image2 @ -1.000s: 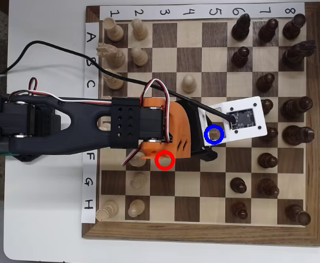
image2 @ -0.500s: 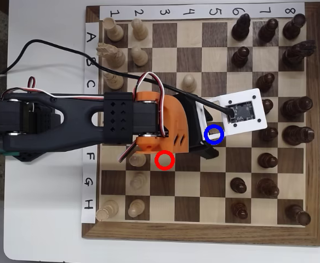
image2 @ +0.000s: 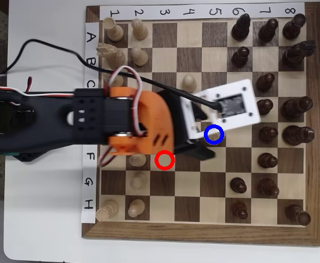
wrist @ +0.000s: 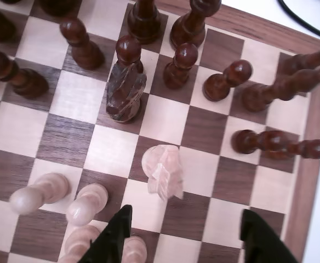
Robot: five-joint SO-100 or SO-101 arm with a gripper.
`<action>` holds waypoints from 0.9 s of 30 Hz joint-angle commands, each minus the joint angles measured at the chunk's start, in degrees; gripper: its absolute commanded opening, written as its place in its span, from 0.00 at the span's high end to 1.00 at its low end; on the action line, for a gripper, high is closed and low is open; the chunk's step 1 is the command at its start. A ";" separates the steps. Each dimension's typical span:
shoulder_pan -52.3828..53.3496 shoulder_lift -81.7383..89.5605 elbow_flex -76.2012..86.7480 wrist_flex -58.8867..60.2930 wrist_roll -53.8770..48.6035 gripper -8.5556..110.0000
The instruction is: Move the piece to destination
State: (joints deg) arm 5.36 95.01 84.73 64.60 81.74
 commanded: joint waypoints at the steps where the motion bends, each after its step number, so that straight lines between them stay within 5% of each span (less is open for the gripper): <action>1: 0.97 9.05 -2.20 2.46 -2.29 0.77; 13: 10.90 29.36 -2.99 8.88 -20.30 0.90; 27: 41.57 33.84 -14.85 25.14 -52.56 0.93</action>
State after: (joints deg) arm 41.13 127.18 72.69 88.07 34.72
